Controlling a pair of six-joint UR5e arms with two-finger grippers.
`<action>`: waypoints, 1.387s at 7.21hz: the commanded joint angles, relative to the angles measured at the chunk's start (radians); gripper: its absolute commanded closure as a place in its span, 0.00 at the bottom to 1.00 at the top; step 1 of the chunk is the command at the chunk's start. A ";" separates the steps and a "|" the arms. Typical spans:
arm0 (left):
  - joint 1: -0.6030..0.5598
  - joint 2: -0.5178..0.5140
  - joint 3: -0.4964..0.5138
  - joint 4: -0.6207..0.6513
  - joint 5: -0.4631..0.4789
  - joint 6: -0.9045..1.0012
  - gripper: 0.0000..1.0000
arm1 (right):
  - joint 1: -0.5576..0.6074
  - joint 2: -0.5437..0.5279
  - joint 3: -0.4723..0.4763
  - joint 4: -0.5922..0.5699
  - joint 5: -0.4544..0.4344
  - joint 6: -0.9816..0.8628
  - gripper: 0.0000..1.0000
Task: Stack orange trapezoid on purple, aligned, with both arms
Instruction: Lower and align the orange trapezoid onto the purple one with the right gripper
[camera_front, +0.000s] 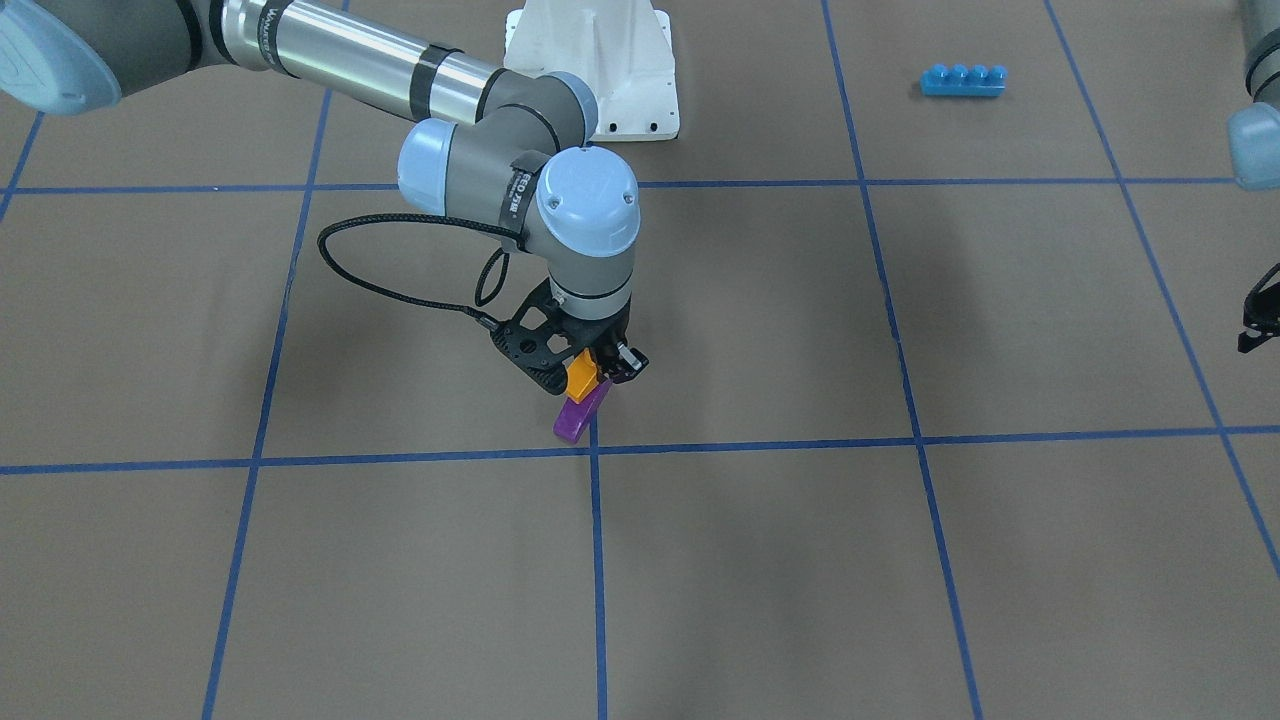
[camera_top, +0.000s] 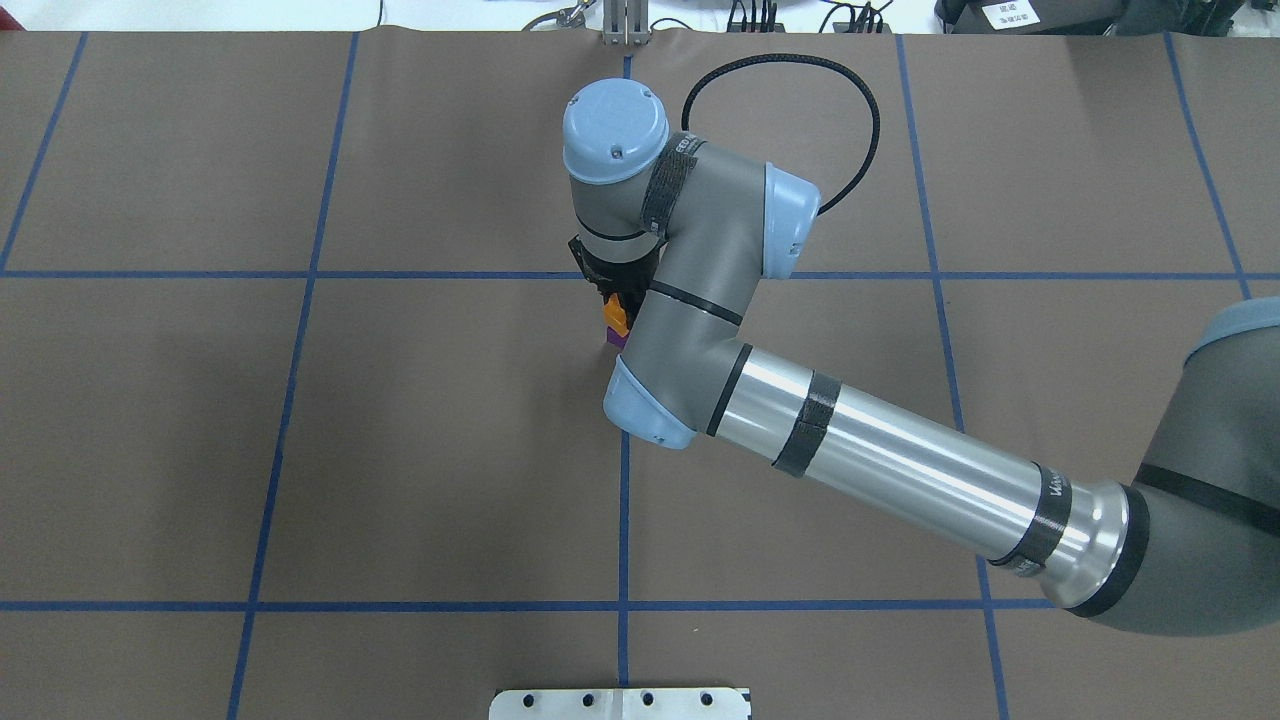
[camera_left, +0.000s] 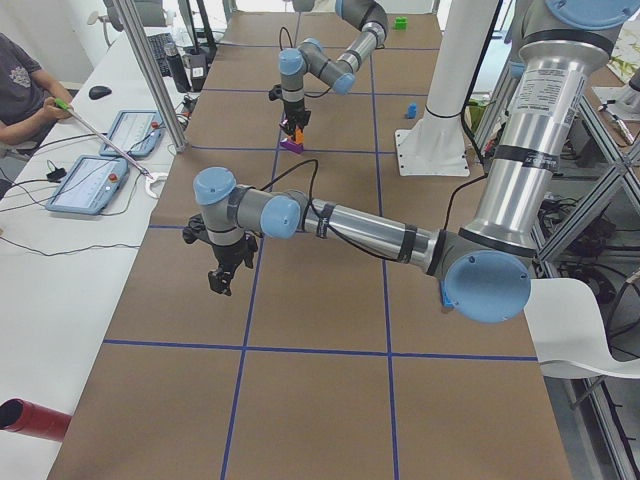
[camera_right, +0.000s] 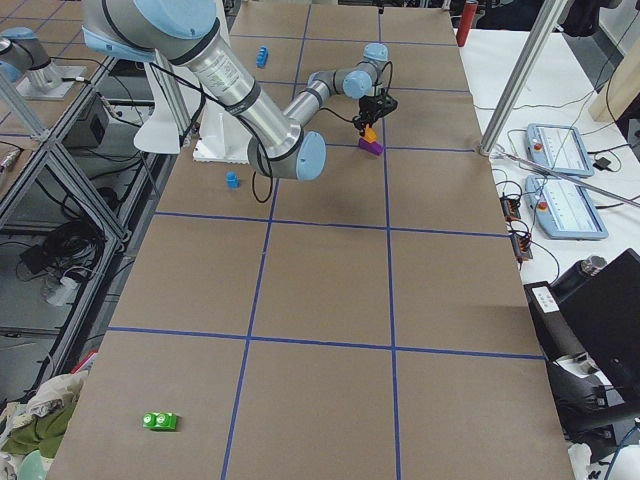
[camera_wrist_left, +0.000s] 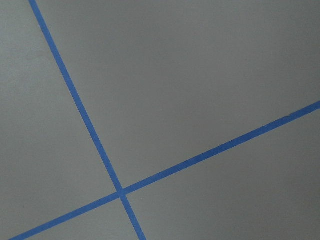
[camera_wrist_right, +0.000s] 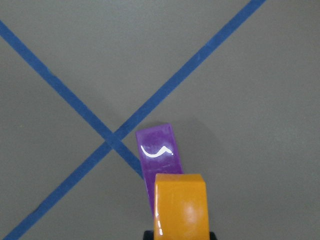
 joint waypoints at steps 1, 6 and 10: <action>0.002 0.000 0.000 0.000 0.000 0.000 0.00 | 0.000 0.000 -0.002 0.000 -0.001 -0.028 1.00; 0.002 0.000 0.002 0.000 0.000 0.000 0.00 | -0.005 -0.002 -0.012 0.015 -0.004 -0.031 1.00; 0.002 -0.002 0.003 0.000 0.002 0.000 0.00 | -0.010 -0.002 -0.042 0.074 -0.004 -0.029 1.00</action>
